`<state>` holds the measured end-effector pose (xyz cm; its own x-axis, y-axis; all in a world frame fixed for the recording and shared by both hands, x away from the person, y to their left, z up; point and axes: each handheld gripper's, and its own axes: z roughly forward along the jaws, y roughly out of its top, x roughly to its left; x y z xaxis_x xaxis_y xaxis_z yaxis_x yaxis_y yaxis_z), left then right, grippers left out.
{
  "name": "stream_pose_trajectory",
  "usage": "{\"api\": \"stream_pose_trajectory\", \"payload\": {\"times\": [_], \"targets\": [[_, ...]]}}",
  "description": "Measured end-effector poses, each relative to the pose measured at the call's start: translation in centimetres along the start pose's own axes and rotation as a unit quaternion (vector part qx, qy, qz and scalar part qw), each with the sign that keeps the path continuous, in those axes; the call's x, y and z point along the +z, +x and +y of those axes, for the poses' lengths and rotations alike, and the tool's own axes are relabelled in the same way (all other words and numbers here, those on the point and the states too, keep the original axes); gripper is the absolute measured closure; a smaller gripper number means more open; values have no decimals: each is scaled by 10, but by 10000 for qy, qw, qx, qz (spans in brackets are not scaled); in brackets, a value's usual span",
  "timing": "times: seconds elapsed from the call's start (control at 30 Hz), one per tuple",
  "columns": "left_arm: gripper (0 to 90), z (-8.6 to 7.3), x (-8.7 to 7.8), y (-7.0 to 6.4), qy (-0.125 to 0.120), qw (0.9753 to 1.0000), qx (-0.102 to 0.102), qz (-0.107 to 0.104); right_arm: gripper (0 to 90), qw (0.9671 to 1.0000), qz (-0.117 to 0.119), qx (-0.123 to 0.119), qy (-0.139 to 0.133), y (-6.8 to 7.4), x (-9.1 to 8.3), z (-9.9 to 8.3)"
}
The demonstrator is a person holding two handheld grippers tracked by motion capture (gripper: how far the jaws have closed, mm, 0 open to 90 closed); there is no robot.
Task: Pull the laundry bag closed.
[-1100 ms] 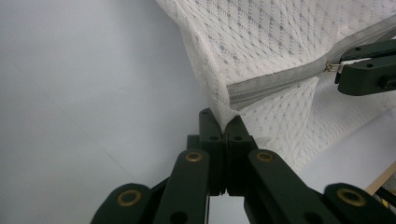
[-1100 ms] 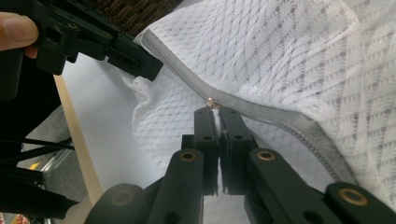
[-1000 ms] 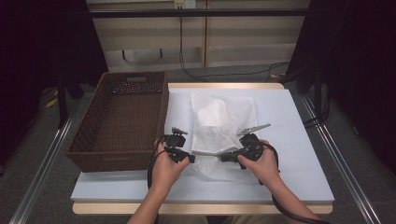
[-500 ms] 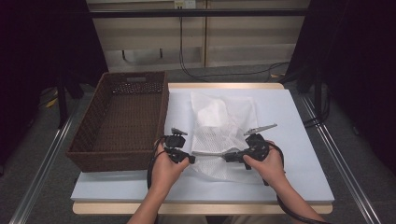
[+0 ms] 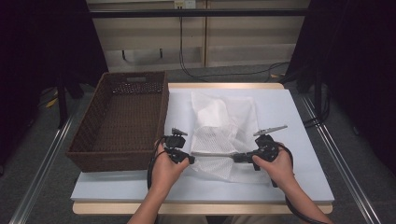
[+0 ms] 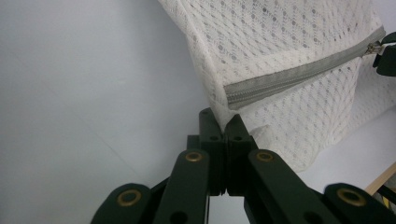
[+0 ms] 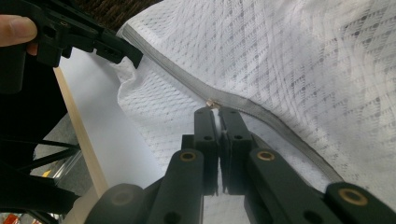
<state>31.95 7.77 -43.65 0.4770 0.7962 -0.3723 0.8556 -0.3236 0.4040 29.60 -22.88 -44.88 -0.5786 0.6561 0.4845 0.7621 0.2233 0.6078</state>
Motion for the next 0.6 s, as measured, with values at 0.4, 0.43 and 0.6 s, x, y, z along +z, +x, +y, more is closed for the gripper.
{"api": "stream_pose_trajectory", "payload": {"times": [0.4,0.43,0.6], "targets": [[893,-1,0,-1,-26,10000,4,0,868,10000,2,-44,-24,0,0,-1],[892,-1,0,-1,-29,10000,11,-5,868,10000,-2,-46,-18,0,-1,-1],[893,-1,0,-1,-21,10000,-5,-37,868,10000,-20,-21,-40,-2,-5,-2]]}}
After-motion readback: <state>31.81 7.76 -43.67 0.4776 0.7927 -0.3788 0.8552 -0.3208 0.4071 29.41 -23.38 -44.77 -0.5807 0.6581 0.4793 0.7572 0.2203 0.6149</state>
